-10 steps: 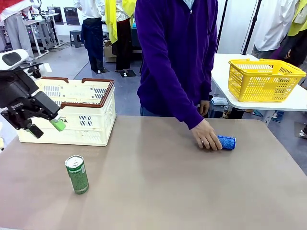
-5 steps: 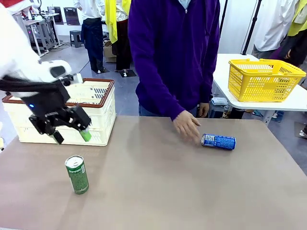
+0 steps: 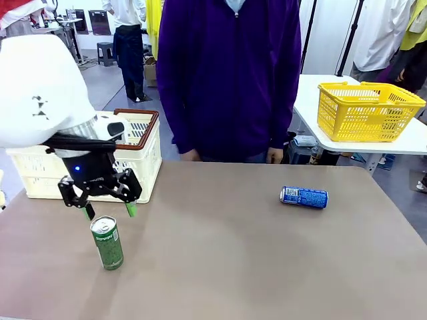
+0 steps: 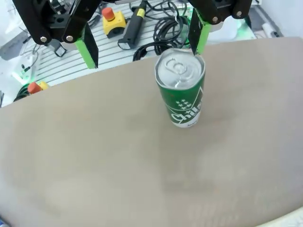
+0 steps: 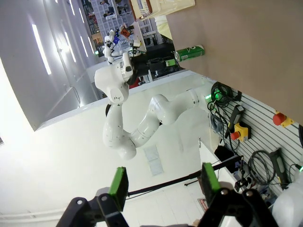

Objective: Place the drinks into the Shopping basket.
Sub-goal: Pick up one drink and place it into the Shopping basket.

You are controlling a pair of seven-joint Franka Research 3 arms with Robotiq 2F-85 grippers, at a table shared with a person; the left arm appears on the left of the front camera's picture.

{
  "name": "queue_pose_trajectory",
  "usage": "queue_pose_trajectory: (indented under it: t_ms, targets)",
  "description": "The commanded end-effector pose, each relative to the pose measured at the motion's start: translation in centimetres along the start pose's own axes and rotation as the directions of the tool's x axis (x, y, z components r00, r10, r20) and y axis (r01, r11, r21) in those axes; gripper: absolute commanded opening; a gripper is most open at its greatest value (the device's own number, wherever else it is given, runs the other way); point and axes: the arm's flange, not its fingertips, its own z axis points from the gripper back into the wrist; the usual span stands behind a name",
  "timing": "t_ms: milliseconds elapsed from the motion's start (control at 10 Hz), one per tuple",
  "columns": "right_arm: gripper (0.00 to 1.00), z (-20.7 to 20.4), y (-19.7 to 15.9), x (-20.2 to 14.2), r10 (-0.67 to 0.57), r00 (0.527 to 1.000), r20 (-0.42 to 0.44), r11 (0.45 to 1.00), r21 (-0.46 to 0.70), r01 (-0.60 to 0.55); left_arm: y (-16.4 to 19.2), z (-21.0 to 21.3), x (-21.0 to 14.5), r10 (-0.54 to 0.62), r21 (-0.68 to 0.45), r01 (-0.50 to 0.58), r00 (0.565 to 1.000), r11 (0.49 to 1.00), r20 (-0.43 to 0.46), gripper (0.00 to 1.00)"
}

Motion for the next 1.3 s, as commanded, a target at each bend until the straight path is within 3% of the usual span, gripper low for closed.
queue_pose_trajectory:
  t_ms: [0,300,500,1200]
  targets:
    - [0.82,0.4,0.2,-0.3,-0.005,1.000,-0.011,1.000,-0.008,0.005,3.1,-4.2,-2.6,0.060,0.038,-0.060,0.998,0.997,0.014,1.00]
    - [0.82,0.4,0.2,-0.3,-0.005,1.000,-0.011,1.000,-0.008,0.005,4.9,-4.0,-3.0,0.100,0.055,-0.105,0.991,0.993,0.091,1.00]
    - [0.82,0.4,0.2,-0.3,-0.005,1.000,-0.011,1.000,-0.008,0.005,5.6,-4.1,-3.1,0.103,0.036,-0.107,0.991,0.994,0.084,1.00]
    - [0.82,0.4,0.2,-0.3,-0.005,1.000,-0.011,1.000,-0.008,0.005,4.7,-10.2,-3.5,0.114,0.118,-0.104,0.990,0.988,-0.084,1.00]
